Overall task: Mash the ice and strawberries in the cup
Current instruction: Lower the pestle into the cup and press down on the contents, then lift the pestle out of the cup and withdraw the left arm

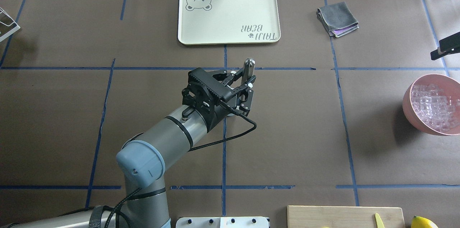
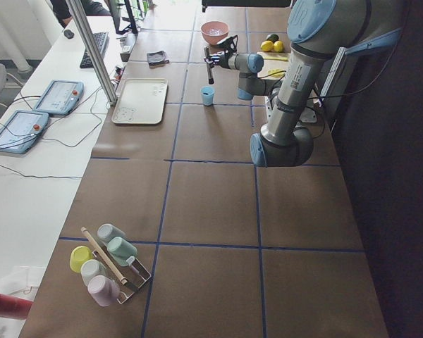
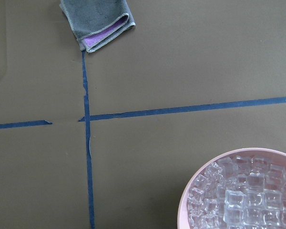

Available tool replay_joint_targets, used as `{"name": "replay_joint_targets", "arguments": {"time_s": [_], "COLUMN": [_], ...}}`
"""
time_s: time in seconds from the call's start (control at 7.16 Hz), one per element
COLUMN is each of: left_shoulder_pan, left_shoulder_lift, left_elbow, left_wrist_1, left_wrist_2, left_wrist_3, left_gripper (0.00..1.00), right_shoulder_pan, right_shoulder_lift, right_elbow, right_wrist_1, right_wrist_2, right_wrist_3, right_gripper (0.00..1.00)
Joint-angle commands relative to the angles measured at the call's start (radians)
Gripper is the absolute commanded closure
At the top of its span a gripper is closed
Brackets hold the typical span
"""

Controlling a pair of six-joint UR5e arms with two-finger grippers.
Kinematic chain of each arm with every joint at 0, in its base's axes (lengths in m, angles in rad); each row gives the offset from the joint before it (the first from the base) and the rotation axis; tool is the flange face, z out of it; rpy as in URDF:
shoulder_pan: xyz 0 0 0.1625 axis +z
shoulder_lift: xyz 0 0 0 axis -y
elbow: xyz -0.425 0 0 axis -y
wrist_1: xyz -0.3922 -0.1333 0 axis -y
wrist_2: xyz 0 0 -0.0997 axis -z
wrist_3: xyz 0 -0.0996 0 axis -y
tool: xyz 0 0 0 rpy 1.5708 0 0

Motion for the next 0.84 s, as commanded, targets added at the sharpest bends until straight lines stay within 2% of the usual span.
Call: {"name": "replay_joint_targets", "arguments": {"time_s": [0.0, 0.14, 0.28, 0.42, 0.56, 0.7], "left_shoulder_pan": [-0.015, -0.04, -0.058, -0.104, -0.238, -0.36], "left_shoulder_lift": [-0.003, 0.0, 0.003, 0.06, 0.095, 0.167], "left_elbow": [-0.184, -0.253, -0.259, -0.259, -0.259, -0.26], "left_wrist_1": [0.337, 0.474, 0.485, 0.485, 0.486, 0.495], "left_wrist_2": [-0.005, -0.005, -0.024, -0.149, -0.393, -0.593], "left_wrist_3": [-0.011, -0.074, -0.093, -0.21, -0.27, -0.272], "left_gripper": [1.0, 1.0, 1.0, 1.0, 1.0, 1.0], "right_shoulder_pan": [0.002, 0.002, 0.002, 0.002, 0.002, 0.002], "right_shoulder_lift": [-0.007, -0.01, -0.013, -0.015, -0.016, -0.016], "right_elbow": [-0.004, -0.001, -0.002, -0.004, -0.002, -0.004], "right_wrist_1": [0.002, 0.005, 0.005, 0.005, 0.005, 0.005], "right_wrist_2": [0.001, 0.001, 0.001, 0.001, 0.001, -0.001], "right_wrist_3": [-0.005, -0.005, -0.006, -0.008, -0.008, -0.008], "right_gripper": [0.0, 0.0, 0.0, 0.0, 0.0, 0.0]}}
